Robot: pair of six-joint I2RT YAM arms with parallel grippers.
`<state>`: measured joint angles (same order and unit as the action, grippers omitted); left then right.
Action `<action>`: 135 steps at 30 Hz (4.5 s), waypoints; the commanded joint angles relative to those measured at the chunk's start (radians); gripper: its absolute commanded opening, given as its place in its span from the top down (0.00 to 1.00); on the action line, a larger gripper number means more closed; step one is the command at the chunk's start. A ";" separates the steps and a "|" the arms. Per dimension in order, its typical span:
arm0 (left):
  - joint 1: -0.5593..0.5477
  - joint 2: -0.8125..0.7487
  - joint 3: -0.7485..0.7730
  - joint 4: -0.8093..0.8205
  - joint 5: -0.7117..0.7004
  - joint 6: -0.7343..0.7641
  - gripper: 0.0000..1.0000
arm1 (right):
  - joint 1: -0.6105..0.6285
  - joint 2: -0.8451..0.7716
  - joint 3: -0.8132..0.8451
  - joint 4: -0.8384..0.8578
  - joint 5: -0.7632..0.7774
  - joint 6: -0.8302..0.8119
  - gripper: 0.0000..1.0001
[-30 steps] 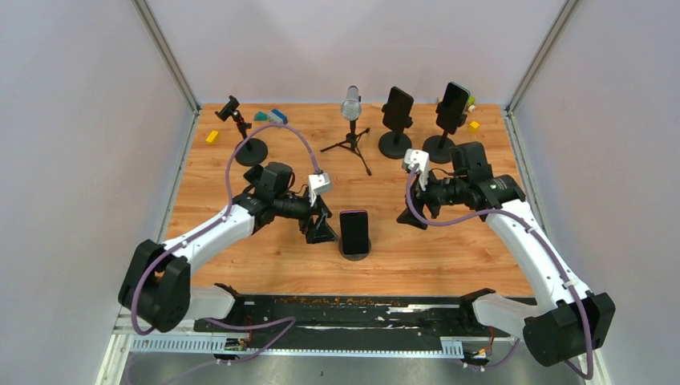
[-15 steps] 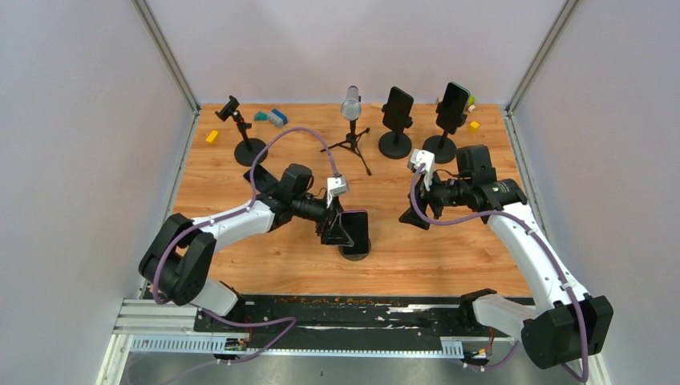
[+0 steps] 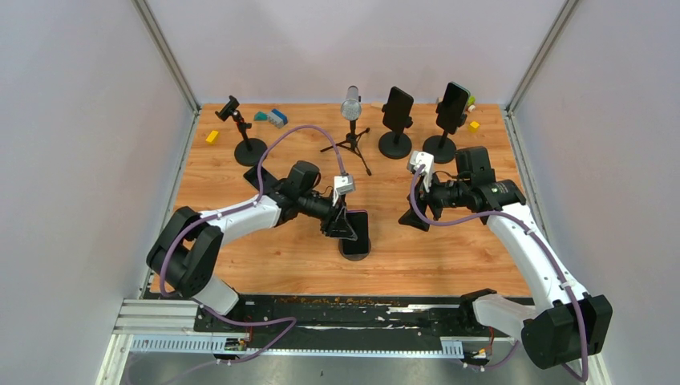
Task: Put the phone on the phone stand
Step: Place the phone on the phone stand, then pick up the phone stand with the phone at the center of the board, then place the phone stand with the phone at the center of the board.
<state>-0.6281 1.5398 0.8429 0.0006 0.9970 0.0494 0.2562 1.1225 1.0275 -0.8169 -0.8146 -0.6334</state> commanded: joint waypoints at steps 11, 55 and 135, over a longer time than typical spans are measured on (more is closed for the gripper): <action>-0.004 0.013 0.051 -0.139 0.003 0.114 0.54 | -0.003 -0.004 -0.012 0.029 -0.040 -0.019 0.27; 0.120 -0.147 0.133 -0.331 0.026 0.274 1.00 | -0.004 0.013 -0.018 0.030 -0.033 -0.022 0.27; 0.616 0.774 1.291 -0.914 -0.042 0.561 0.42 | -0.003 0.040 -0.024 0.030 0.003 -0.031 0.27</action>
<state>-0.0242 2.3497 2.1365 -0.9398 0.9562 0.6224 0.2543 1.1614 1.0000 -0.8169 -0.8017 -0.6418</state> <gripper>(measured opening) 0.522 0.733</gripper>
